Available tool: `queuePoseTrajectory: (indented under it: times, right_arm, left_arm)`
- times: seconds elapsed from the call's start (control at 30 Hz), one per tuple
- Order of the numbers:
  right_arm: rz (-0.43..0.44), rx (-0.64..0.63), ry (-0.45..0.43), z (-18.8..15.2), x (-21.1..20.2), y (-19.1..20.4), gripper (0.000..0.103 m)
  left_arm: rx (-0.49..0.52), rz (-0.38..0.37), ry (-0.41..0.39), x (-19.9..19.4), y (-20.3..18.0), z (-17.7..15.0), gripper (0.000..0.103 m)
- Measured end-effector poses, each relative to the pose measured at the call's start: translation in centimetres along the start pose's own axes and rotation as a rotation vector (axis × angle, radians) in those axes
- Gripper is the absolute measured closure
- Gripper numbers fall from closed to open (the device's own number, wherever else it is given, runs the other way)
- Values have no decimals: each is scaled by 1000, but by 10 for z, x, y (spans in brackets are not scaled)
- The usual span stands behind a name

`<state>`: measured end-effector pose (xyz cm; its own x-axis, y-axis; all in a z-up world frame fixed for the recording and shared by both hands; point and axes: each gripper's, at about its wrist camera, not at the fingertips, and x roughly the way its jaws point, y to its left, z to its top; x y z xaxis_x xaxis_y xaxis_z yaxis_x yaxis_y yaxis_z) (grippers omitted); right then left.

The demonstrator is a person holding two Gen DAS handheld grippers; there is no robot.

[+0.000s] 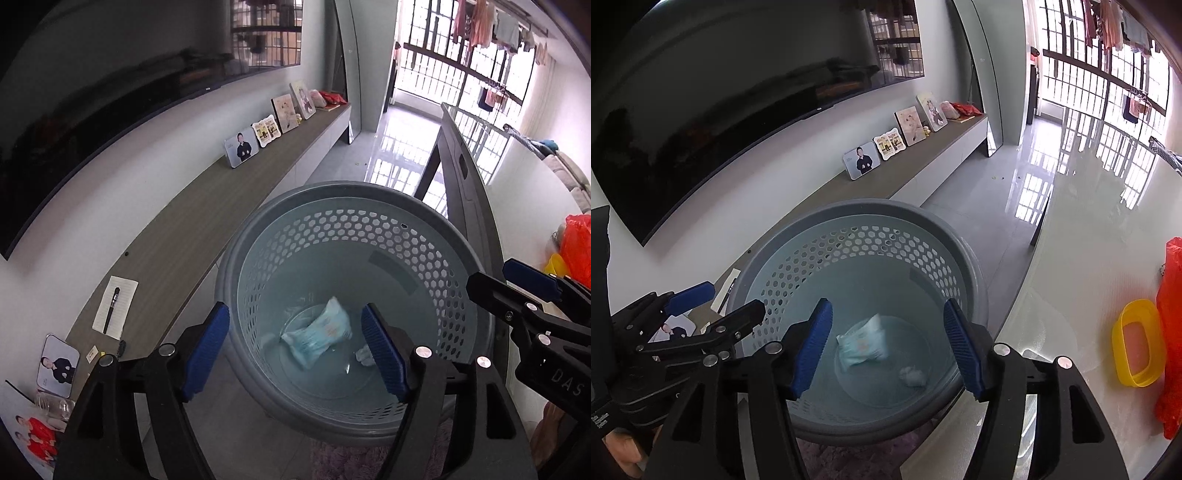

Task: Collect trash
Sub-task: 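Open both tools to drop the wipe pack and paper ball into the basket, then move both open tools back over the table toward the yellow box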

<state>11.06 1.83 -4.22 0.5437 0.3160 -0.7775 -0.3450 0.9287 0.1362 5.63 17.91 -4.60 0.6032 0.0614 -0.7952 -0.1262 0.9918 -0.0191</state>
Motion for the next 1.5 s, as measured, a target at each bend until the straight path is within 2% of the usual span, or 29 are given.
queuePoseTrajectory:
  times: [0.6, 1.1, 1.5]
  right_arm:
    - [-8, 6, -15, -9, -12, -2, 40]
    - [-54, 76, -59, -26, -48, -22, 38]
    - [-129, 163, -104, -61, -101, -58, 36]
  left_arm:
    - [2, 43, -37, -14, -6, 1, 8]
    - [50, 18, -79, -37, -26, -1, 7]
    - [114, -70, -101, -55, -77, -8, 6]
